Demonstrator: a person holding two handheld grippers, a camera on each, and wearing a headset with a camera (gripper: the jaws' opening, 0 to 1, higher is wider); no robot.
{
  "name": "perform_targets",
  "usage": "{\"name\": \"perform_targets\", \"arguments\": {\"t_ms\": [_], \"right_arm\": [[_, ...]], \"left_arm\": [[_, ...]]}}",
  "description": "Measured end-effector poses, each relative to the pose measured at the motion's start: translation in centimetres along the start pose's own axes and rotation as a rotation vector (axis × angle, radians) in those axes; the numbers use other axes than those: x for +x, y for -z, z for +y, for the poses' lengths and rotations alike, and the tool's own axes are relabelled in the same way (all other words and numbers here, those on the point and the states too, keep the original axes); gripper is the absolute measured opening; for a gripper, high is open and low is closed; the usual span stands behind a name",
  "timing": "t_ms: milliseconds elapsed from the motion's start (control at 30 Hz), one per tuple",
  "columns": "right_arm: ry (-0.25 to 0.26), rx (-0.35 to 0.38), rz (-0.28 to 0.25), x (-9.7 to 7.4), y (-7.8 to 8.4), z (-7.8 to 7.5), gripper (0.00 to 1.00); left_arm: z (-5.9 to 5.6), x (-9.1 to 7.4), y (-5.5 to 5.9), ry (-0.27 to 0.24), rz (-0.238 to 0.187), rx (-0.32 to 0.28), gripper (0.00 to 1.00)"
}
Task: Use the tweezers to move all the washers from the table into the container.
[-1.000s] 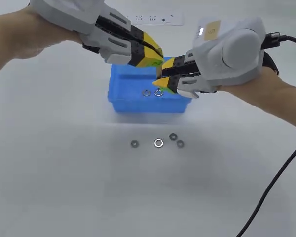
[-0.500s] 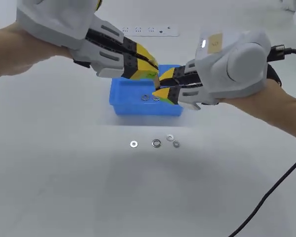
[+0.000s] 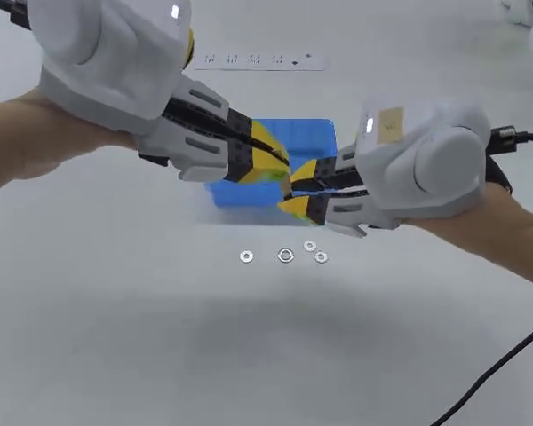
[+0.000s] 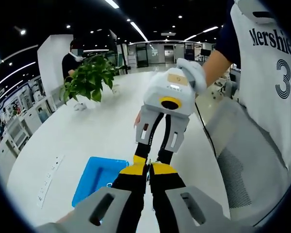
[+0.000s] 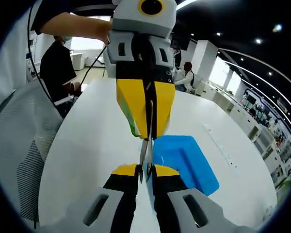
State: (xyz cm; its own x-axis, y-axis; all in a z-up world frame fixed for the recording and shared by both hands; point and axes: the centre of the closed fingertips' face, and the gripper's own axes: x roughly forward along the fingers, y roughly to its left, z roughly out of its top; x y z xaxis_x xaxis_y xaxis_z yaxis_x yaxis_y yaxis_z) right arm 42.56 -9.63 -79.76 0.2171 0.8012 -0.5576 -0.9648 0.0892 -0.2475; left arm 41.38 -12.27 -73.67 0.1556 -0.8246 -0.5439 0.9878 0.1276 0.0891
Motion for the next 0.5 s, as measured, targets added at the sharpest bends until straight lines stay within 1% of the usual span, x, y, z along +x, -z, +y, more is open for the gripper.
{"name": "perform_targets", "arguments": {"t_ms": [200, 233, 300, 400, 500], "right_arm": [[-0.025, 0.013, 0.012, 0.4, 0.9, 1.3, 0.12], [-0.031, 0.016, 0.016, 0.5, 1.2, 1.6, 0.12], [-0.040, 0.021, 0.021, 0.7, 1.5, 2.0, 0.12], [-0.054, 0.033, 0.026, 0.9, 2.0, 2.5, 0.12], [-0.061, 0.043, 0.029, 1.2, 2.4, 2.8, 0.12]], "left_arm": [[-1.0, 0.6, 0.8, 0.017, -0.006, -0.039, 0.07], [-1.3, 0.8, 0.9, 0.021, -0.007, -0.048, 0.07], [-1.7, 1.1, 1.1, 0.026, -0.008, -0.059, 0.07], [-2.1, 1.4, 1.5, 0.033, -0.005, -0.070, 0.07], [-2.3, 1.6, 1.7, 0.036, -0.004, -0.081, 0.07]]}}
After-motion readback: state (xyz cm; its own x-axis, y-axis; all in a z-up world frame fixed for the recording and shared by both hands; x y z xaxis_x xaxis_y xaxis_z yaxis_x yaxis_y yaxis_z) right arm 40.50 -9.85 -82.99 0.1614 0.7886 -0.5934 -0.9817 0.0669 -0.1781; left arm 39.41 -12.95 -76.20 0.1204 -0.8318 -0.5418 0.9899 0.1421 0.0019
